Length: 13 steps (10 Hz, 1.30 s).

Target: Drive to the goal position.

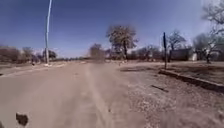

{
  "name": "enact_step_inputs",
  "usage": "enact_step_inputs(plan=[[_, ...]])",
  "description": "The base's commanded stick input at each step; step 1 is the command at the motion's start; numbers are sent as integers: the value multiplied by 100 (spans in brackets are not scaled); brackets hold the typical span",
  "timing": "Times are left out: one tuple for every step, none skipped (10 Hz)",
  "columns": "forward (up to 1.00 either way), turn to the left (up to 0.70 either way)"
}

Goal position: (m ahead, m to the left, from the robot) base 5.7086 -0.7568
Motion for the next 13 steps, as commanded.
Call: enact_step_inputs(plan=[[100, 0], [100, 0], [100, 0], [100, 0], [100, 0], [100, 0], [100, 0], [100, 0], [100, 0], [100, 0], [100, 0], [100, 0], [100, 0]])
